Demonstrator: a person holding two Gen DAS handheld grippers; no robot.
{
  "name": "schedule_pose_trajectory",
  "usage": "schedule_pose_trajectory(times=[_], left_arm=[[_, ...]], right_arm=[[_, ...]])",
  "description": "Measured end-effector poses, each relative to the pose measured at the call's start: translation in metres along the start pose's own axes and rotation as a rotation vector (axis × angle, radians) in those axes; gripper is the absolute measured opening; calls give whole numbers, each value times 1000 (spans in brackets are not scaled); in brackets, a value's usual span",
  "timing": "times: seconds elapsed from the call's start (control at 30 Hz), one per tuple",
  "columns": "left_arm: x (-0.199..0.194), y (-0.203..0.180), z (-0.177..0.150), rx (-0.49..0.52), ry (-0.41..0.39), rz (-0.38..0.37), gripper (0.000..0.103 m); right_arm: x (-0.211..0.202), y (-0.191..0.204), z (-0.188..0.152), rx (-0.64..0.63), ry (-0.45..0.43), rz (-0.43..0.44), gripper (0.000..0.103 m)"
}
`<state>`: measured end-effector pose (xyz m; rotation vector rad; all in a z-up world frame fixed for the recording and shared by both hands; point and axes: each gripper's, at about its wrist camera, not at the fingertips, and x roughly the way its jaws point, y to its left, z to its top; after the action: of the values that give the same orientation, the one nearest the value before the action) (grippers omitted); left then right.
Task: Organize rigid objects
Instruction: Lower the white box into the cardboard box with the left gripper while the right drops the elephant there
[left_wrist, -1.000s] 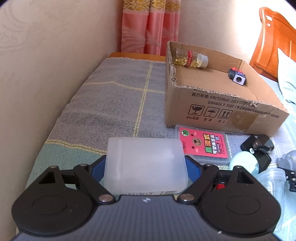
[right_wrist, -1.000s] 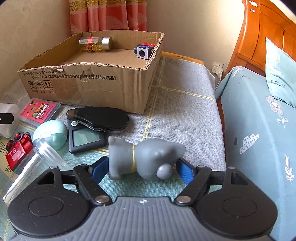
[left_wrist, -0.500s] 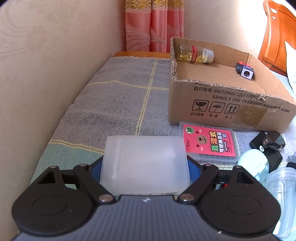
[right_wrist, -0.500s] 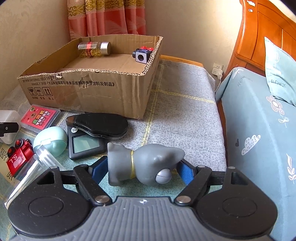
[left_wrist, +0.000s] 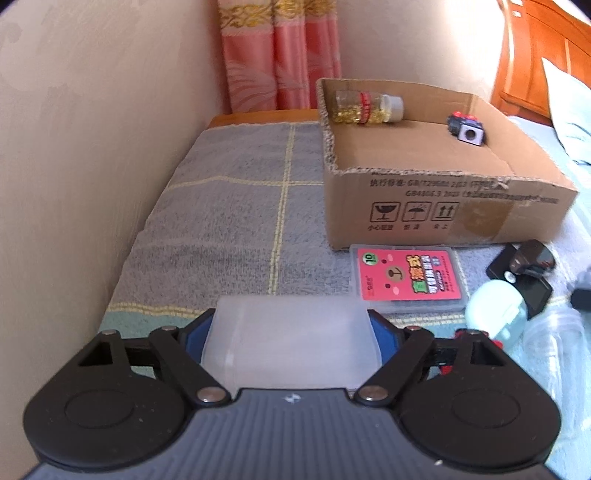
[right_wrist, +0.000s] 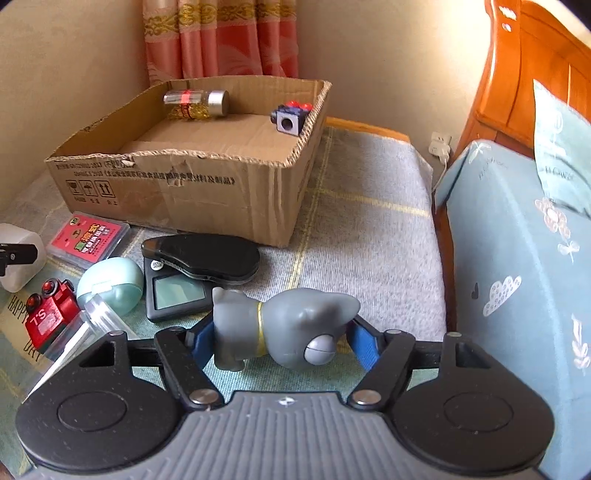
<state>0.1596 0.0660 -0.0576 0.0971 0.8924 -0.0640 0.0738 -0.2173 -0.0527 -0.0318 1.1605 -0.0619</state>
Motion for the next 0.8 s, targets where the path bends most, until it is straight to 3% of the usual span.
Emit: schedule_pose_trajectory(times=[0.23,0.47,0.63,0.8], left_arm=[[-35,0,17,92,-17,-69,83],[-62,-15,65,170,-123,-154,83],[-52,-37,113,205,-204,-191,83],[-15,-63,155,201,-216,-173,83]], right_arm=[[-22,4,15,-99,-31,34,76],[-47,2,41,-150,-79,95,76],[-57,1,61,-178,-117,106,76],[-62,3,78,-203,-153,88,76]])
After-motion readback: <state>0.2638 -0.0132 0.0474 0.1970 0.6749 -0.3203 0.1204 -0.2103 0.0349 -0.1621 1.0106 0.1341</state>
